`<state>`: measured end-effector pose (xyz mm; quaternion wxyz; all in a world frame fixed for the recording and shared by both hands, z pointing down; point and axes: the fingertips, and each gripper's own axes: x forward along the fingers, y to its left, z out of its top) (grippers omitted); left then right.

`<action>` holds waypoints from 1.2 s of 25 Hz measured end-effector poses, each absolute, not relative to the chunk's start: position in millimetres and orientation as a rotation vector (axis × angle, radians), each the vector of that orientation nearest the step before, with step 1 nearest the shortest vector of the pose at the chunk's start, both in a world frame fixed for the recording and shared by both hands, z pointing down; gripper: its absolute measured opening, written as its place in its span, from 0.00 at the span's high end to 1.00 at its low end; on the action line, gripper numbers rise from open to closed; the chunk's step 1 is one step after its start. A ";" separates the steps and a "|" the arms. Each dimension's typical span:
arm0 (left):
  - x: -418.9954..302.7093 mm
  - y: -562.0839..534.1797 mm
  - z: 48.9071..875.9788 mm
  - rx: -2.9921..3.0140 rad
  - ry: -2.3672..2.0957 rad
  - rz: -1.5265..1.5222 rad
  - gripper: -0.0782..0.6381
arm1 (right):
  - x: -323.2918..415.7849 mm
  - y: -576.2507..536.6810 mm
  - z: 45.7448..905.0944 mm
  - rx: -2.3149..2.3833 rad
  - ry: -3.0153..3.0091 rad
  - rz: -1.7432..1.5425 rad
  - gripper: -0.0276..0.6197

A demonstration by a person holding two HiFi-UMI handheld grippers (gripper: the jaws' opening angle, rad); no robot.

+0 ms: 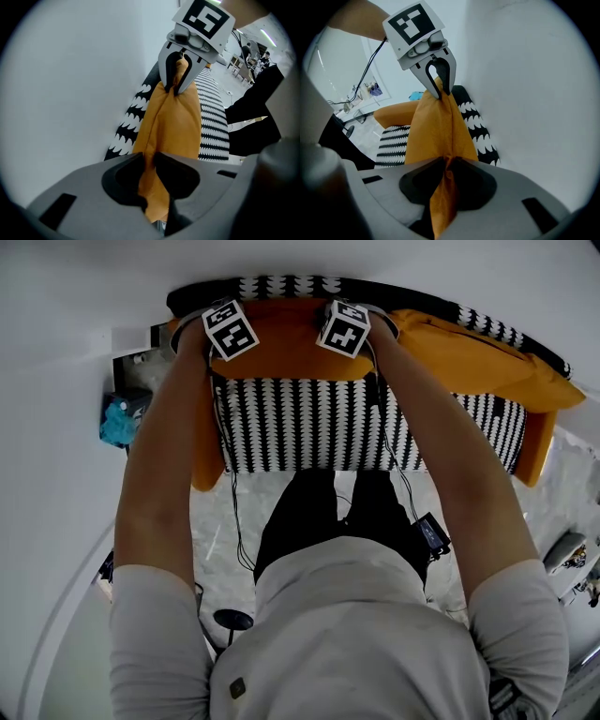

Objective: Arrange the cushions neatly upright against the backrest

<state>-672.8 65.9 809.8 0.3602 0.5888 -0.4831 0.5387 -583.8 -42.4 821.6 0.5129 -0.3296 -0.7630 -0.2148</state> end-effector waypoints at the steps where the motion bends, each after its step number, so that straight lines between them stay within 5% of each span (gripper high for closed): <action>1: -673.2 65.6 807.7 1.517 -1.261 1.381 0.76 | -583.5 -42.5 819.1 -0.792 -1.843 -0.512 0.80; 16: -654.4 62.3 715.7 1.484 -1.721 1.030 0.76 | -559.5 -54.5 722.1 -0.627 -2.099 -0.437 0.75; 30: -562.2 75.6 575.6 1.530 -2.057 0.618 0.81 | -470.8 -27.9 585.0 -0.562 -2.330 -0.388 0.81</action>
